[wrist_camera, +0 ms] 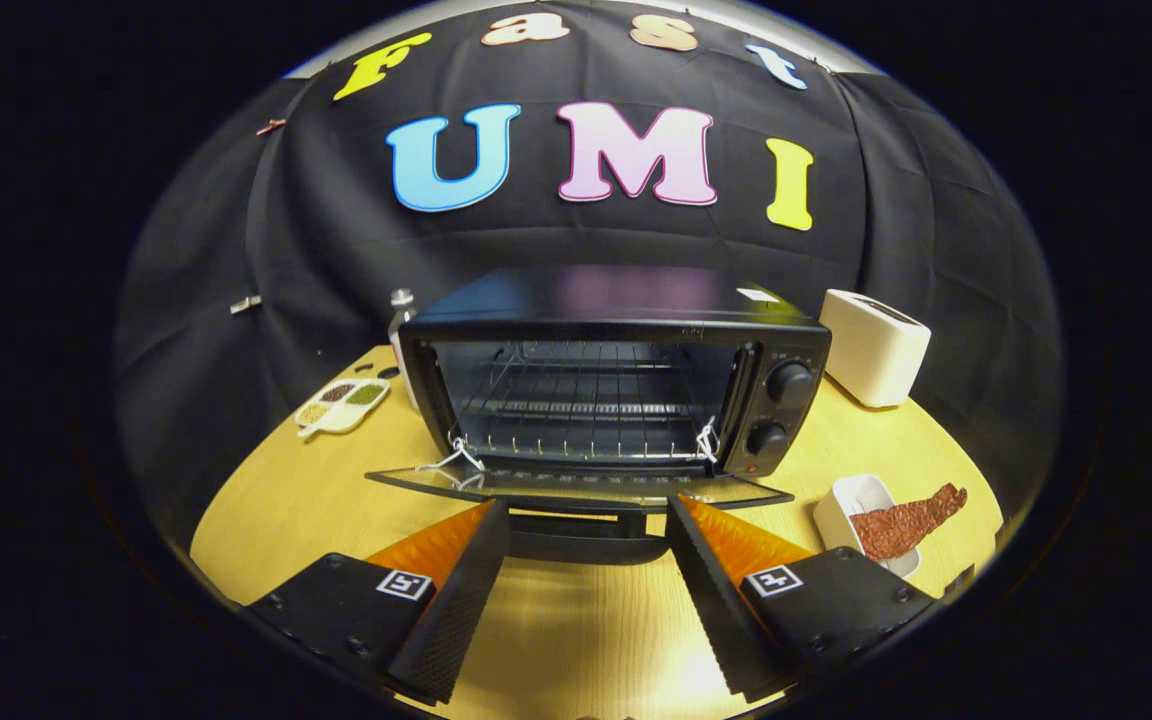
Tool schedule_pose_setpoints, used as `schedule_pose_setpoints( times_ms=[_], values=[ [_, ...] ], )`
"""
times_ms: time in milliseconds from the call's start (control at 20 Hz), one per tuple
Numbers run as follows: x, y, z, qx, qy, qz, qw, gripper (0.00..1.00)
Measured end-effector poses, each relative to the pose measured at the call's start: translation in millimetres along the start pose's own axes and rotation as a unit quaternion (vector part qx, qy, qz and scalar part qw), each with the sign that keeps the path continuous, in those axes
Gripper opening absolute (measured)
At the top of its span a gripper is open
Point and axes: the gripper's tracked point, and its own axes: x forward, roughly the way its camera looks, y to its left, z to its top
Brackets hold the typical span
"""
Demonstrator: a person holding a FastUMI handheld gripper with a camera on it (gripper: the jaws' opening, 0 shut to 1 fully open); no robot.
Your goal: Open the toaster oven, put the food inside, and close the toaster oven door.
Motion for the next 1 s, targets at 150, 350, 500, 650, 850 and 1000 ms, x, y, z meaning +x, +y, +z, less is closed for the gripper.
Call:
schedule_pose_setpoints(
  times_ms=[150,350,500,650,850,1000],
  values=[
    [-2.7,1.2,-28.1,0.015,0.036,0.008,0.999,0.95],
    [0.3,-10.7,-53.6,0.009,0.067,-0.007,0.998,0.97],
    [-6.4,-9.5,-50.7,-0.010,0.062,0.003,0.998,0.97],
    [-25.4,-13.3,-40.7,-0.031,0.060,0.023,0.997,0.97],
    [-52.6,-42.3,-6.6,-0.052,0.041,0.025,0.997,0.98],
    [-68.6,-71.2,25.3,-0.045,0.025,0.026,0.998,0.98]
  ],
)
